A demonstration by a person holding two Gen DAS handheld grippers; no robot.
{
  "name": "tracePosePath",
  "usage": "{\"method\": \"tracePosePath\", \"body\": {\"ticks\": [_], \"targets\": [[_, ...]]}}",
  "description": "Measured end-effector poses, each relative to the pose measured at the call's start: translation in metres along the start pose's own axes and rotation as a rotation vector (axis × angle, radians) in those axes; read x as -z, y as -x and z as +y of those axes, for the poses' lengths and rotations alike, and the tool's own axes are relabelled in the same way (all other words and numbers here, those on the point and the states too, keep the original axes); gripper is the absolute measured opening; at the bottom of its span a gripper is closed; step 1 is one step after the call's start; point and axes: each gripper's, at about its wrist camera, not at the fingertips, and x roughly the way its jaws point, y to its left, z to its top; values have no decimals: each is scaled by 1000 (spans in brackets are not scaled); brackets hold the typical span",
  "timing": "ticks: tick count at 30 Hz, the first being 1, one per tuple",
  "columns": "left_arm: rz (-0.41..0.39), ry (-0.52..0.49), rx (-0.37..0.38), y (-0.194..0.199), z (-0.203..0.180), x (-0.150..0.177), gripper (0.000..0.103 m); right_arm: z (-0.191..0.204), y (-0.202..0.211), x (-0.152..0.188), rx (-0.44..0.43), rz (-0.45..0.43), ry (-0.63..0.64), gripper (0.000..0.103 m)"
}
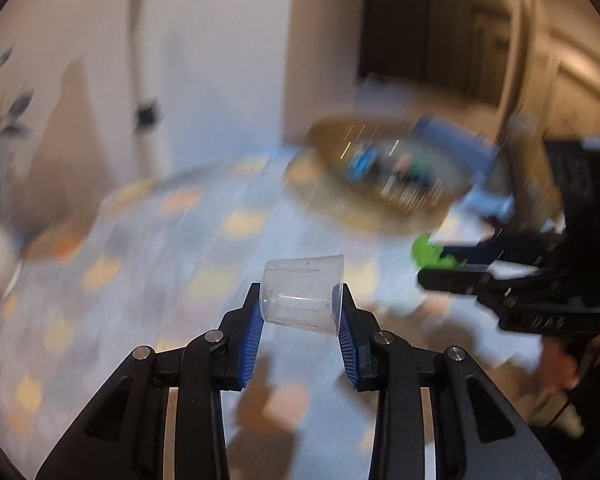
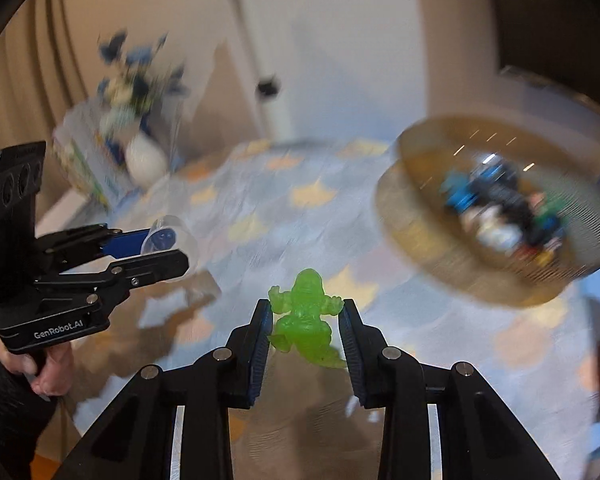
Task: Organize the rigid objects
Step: 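Carry the green frog and clear cup over the amber bowl and open both tools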
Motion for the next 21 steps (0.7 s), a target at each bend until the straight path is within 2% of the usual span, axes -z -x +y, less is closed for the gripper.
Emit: {"method": "tracePosePath", "body": {"ticks": [4,7,10,12,13,14,16,18,19,20,21], "targets": [[-69,39,109,-17,-18,-61,31,-33,48,-36,95,-92,-32,33],[-57,25,133,-45,-32,-92,31,-70,77,-62,221,-130,-138,33],[22,6,148,-94,-47,-112,32,-124,80,-80,286,-46,-352,33],[65,4,167,-119,-53,-113,32,-143,75,-84,324,-28,-383,33],[81,2,168,-129,-56,-112,32,-153,69,-87,389,-7,-381,33],[98,4,176,-140,-58,-111,31,-159,64,-88,412,5,-382,33],[109,5,177,-148,-63,-107,31,-172,56,-89,418,32,-400,33],[110,-5,171,-153,-65,-108,34,-179,49,-91,469,52,-393,33],[109,-8,165,-155,-66,-110,41,-182,45,-92,487,61,-390,35],[114,-4,158,-155,-65,-112,60,-185,42,-91,497,70,-388,47],[112,2,153,-153,-64,-114,76,-187,40,-91,504,81,-390,54]]}}
